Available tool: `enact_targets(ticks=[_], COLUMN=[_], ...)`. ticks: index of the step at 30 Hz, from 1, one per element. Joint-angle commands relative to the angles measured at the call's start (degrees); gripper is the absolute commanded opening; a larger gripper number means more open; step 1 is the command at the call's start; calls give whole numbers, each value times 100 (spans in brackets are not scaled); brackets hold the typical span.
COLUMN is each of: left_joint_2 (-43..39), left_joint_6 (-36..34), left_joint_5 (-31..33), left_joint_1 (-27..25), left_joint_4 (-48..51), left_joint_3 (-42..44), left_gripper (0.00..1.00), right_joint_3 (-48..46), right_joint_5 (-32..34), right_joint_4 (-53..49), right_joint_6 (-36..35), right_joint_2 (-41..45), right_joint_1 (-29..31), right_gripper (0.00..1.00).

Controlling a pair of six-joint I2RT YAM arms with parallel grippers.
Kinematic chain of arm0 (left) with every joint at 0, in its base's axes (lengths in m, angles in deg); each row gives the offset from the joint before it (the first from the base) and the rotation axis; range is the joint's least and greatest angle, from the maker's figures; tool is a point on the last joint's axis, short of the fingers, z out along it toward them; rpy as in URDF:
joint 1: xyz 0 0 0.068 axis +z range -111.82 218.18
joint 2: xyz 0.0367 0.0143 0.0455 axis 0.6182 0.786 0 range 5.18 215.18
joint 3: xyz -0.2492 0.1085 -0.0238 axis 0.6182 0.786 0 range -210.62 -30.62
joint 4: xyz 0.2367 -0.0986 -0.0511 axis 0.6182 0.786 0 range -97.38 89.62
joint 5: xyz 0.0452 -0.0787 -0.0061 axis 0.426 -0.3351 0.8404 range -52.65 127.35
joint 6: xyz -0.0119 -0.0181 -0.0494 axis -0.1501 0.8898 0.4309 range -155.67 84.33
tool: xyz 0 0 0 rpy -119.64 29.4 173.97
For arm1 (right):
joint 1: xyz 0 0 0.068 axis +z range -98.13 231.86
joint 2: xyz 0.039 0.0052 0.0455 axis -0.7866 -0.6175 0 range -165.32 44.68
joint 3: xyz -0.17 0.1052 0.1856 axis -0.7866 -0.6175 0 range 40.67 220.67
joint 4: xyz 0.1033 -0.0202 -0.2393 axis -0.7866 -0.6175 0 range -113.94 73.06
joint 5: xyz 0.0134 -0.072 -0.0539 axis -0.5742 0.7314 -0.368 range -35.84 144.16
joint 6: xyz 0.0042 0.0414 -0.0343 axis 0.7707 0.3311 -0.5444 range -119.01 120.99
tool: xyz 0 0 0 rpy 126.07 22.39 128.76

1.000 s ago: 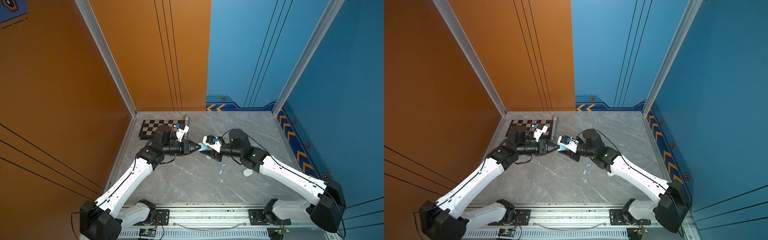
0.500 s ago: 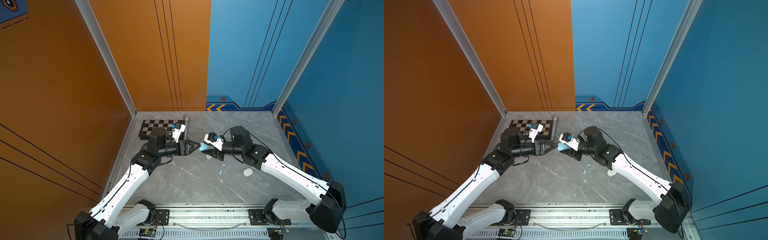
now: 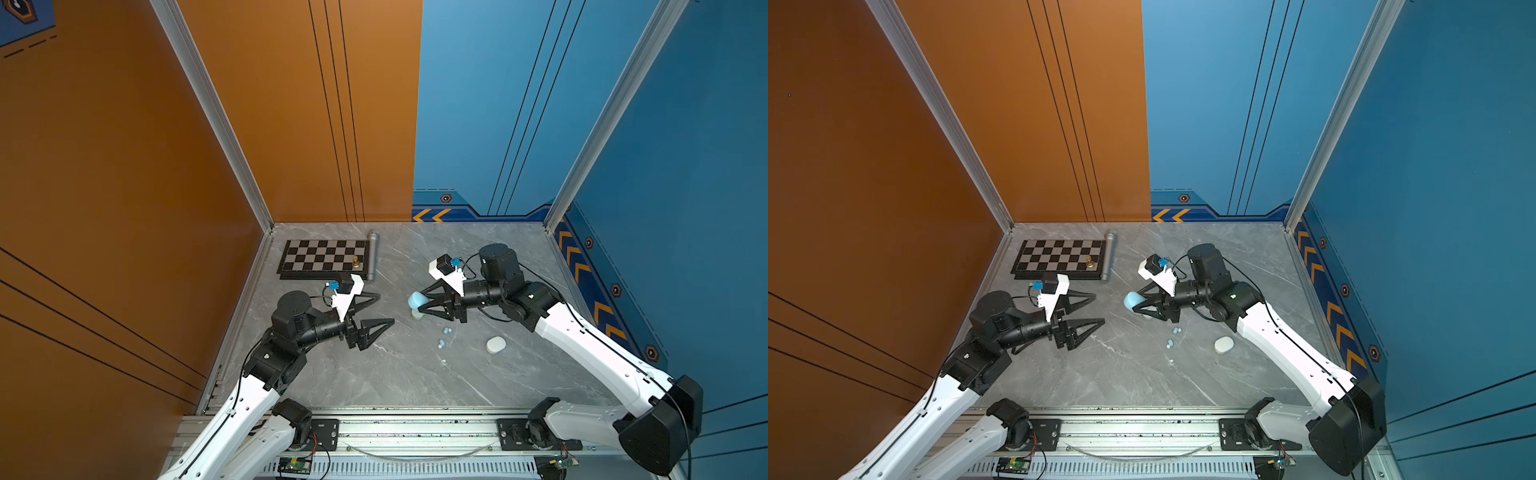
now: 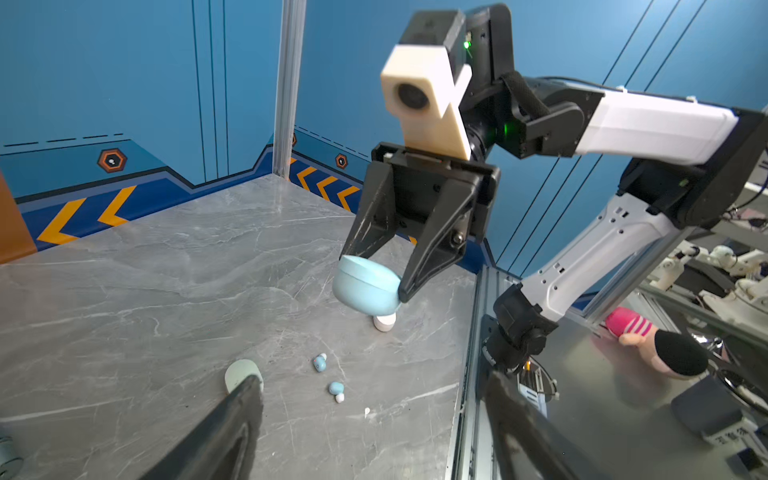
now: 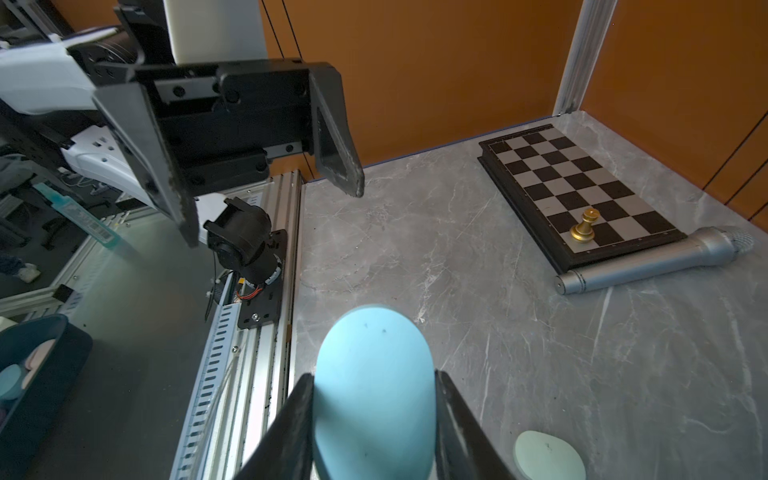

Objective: Insert the wireless bluetooth earbuds into the charging case
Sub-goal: 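Close the right gripper on the lid of the case held by left gripper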

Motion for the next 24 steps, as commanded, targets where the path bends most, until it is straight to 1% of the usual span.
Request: enact_targets(ticks=[1, 5, 11, 15, 18, 24], left_joint_2=[231, 612, 949, 1139, 1223, 1318], left_joint_6=[-750, -834, -858, -829, -861, -864], left_joint_5=[-256, -462, -614, -784, -791, -784], left_joint_1=[-210, -433, -742, -811, -815, -811], left_joint_4=[172, 172, 171, 167, 163, 111], left_joint_3=[-192, -407, -711, -851, -912, -1012], left_gripper=[81, 77, 73, 67, 63, 57], right_joint_3=[334, 370, 319, 362, 368, 379], right_joint_5=[-819, -1055, -1148, -1312, -1450, -1542], right_joint_4=[-343, -364, -364, -364, -364, -364], right_joint_6=[208, 243, 150, 163, 172, 149], right_joint_2=[-102, -235, -310, -355, -380, -446], right_joint_1=[-28, -19, 32, 74, 110, 169], right_gripper=[21, 21, 21, 21, 21, 20])
